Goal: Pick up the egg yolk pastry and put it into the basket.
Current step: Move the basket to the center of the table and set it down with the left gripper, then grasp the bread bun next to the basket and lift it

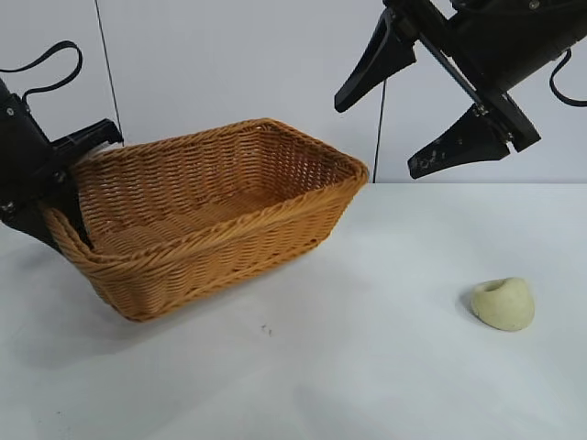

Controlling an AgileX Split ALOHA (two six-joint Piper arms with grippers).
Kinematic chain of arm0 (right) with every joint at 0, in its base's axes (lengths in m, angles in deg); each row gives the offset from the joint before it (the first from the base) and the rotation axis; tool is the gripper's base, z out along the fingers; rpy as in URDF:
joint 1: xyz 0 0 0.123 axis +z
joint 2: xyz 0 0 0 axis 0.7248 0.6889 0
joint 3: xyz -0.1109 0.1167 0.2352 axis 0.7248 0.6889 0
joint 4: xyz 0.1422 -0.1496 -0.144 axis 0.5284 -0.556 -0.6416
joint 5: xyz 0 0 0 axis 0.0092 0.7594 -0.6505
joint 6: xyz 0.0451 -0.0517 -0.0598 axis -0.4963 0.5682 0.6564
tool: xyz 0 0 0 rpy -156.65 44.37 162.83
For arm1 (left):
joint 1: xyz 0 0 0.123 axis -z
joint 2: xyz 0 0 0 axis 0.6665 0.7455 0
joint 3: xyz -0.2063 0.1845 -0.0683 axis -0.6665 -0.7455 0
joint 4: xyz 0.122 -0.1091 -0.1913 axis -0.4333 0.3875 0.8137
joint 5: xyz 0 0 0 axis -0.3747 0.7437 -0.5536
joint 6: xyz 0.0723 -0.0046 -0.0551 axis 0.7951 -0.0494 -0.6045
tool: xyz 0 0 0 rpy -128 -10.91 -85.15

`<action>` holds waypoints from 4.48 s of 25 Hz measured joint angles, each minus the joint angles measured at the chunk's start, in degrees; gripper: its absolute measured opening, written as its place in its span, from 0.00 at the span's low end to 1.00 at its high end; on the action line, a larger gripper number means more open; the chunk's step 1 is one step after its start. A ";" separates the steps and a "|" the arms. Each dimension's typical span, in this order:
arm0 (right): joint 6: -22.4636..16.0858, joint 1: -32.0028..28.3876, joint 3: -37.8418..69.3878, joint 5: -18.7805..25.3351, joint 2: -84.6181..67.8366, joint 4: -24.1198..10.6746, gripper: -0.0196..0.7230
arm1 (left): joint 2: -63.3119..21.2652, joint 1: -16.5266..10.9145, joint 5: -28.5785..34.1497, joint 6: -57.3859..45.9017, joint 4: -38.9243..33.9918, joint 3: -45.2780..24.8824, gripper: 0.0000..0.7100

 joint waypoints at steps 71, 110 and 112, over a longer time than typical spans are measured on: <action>0.00 0.00 0.00 0.52 0.00 -0.24 0.91 | -5.00 -7.15 12.54 8.79 -25.14 9.78 0.98; 0.00 0.00 -0.56 1.01 0.00 -1.66 0.91 | -97.80 -5.64 4.64 13.14 -23.24 -52.86 0.98; -0.34 0.00 -1.87 2.03 0.00 -4.03 0.91 | -102.40 -5.64 4.64 13.71 -22.61 -52.86 0.98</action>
